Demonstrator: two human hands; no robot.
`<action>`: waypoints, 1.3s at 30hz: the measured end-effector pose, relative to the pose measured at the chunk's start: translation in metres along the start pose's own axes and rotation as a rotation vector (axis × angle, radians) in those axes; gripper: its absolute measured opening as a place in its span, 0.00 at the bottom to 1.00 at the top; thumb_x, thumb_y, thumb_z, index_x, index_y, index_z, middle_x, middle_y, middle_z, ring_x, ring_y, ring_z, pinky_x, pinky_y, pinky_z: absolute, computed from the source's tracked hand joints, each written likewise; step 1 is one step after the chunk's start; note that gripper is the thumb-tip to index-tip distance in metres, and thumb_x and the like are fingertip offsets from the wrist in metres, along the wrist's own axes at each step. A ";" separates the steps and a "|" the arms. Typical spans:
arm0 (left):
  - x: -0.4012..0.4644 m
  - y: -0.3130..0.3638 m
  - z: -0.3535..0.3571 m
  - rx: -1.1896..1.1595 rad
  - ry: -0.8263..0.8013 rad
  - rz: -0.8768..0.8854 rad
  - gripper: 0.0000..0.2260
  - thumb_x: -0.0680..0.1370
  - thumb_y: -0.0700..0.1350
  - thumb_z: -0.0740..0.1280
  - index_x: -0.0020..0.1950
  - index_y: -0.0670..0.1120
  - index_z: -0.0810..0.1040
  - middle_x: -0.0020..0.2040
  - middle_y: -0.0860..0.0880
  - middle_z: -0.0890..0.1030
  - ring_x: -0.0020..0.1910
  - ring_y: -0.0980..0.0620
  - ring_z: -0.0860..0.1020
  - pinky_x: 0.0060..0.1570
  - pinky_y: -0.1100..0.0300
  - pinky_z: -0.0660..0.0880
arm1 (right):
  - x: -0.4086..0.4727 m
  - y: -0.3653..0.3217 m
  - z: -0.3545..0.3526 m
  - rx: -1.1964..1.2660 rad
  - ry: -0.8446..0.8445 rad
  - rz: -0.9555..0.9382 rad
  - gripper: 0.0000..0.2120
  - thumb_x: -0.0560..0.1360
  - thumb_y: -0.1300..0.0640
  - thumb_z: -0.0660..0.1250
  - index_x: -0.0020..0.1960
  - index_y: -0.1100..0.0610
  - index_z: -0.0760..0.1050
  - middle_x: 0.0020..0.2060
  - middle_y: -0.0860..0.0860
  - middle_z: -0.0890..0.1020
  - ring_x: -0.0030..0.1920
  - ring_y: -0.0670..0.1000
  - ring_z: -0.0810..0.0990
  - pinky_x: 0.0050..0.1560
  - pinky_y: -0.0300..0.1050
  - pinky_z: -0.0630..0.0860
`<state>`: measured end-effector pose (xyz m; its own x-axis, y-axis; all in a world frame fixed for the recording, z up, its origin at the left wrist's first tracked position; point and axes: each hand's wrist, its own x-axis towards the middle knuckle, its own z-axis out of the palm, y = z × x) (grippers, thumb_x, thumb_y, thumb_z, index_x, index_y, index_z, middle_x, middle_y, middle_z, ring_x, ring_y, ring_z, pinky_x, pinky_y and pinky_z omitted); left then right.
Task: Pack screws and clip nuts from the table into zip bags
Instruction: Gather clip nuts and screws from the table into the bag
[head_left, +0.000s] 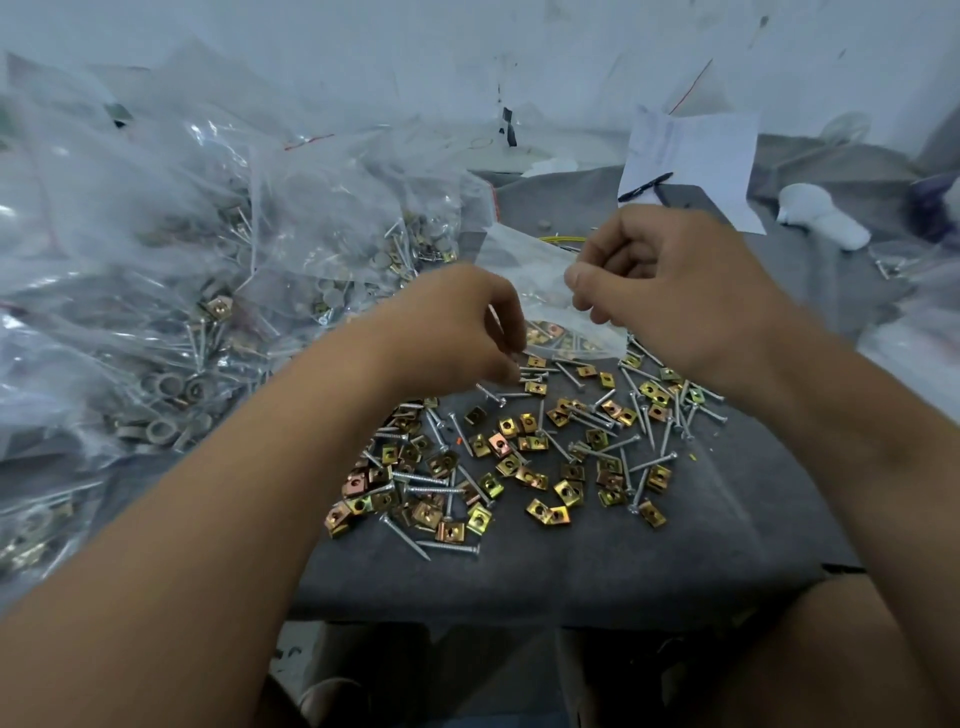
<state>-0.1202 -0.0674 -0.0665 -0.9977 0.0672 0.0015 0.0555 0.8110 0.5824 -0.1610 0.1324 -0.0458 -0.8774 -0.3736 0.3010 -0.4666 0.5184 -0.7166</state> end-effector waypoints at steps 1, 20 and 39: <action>-0.001 -0.001 -0.005 -0.078 0.048 -0.002 0.10 0.72 0.42 0.83 0.47 0.52 0.84 0.40 0.54 0.87 0.39 0.58 0.85 0.43 0.61 0.83 | 0.000 0.001 0.000 0.011 -0.011 0.005 0.05 0.77 0.53 0.74 0.43 0.50 0.80 0.37 0.49 0.86 0.39 0.48 0.85 0.49 0.58 0.83; -0.015 0.019 -0.019 -0.397 0.433 0.175 0.12 0.70 0.36 0.83 0.48 0.47 0.85 0.38 0.54 0.88 0.37 0.58 0.86 0.43 0.62 0.83 | 0.001 -0.004 0.006 0.392 -0.047 -0.094 0.06 0.74 0.67 0.76 0.47 0.60 0.83 0.38 0.59 0.85 0.39 0.57 0.88 0.44 0.51 0.85; -0.022 0.024 -0.018 -0.865 0.444 0.222 0.10 0.73 0.29 0.78 0.51 0.37 0.84 0.42 0.42 0.89 0.42 0.43 0.89 0.44 0.55 0.86 | 0.004 -0.007 0.000 0.560 -0.020 -0.172 0.05 0.75 0.69 0.73 0.49 0.63 0.79 0.39 0.61 0.85 0.39 0.60 0.87 0.42 0.51 0.85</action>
<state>-0.0980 -0.0599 -0.0383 -0.9017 -0.2006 0.3829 0.3718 0.0921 0.9237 -0.1613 0.1274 -0.0401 -0.7894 -0.4334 0.4348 -0.4674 -0.0349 -0.8833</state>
